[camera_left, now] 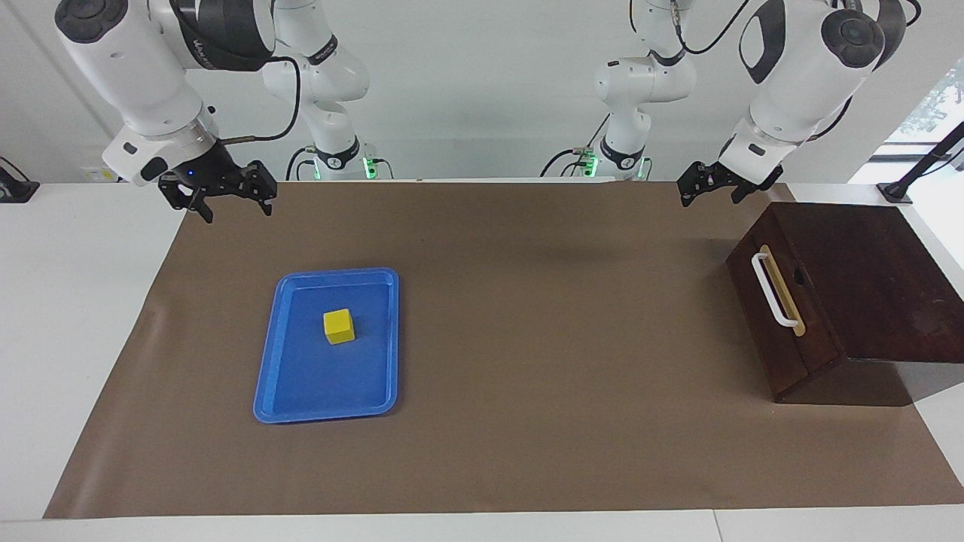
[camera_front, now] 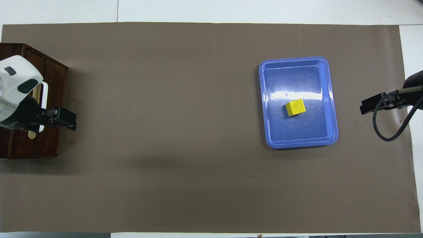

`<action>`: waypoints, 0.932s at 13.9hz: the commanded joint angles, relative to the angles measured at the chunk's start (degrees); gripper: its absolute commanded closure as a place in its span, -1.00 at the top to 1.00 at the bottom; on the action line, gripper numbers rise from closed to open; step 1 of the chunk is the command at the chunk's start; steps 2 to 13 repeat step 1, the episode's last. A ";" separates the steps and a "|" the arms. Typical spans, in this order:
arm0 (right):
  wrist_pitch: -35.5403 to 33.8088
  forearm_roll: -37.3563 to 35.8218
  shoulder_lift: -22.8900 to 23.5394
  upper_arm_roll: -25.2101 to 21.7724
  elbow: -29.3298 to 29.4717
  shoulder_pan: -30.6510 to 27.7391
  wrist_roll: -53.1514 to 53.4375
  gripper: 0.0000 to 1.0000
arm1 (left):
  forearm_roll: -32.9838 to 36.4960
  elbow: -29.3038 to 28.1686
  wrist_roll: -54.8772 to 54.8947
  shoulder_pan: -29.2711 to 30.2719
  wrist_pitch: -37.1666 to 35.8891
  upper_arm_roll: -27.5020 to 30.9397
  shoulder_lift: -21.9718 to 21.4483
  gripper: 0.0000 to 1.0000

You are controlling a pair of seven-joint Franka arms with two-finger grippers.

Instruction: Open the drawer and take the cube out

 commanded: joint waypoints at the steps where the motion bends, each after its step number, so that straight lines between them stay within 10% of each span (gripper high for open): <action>1: 0.07 0.62 -0.56 0.27 -0.12 -0.59 0.59 1.00 | -0.77 -0.16 0.13 0.25 -0.87 0.18 -0.91 1.00; 13: 0.07 0.62 -0.56 0.27 -0.12 -0.59 0.59 1.00 | -0.77 -0.16 0.13 0.25 -0.87 0.18 -0.91 1.00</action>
